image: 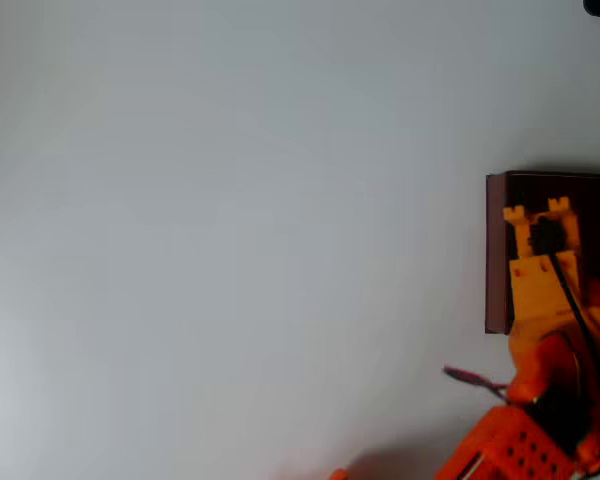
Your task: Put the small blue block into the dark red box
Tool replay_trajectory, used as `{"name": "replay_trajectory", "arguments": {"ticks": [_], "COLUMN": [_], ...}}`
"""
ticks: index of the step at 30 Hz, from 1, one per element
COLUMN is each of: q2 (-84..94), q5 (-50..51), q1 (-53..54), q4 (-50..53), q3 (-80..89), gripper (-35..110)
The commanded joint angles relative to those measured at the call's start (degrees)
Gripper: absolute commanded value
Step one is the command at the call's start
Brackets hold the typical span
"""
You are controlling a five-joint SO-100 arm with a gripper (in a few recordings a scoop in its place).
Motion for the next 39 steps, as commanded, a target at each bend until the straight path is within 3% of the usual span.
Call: {"name": "replay_trajectory", "arguments": {"ticks": [1,10,12,16,28,39], "q2": [-2.81,10.28,17.75,34.28,84.37,84.81], "q5": [0.53,-3.43,-4.92,-6.68,-14.24,-25.22], "q1": [1.49,-5.54,-8.44,-16.17,-45.97,-68.64], "q4": [-0.79,11.16,13.89,16.96,28.21,34.28], "q3": [-1.76,-0.09,2.64,11.16,40.08,47.29], "gripper": [20,22,21,0,0,0]}}
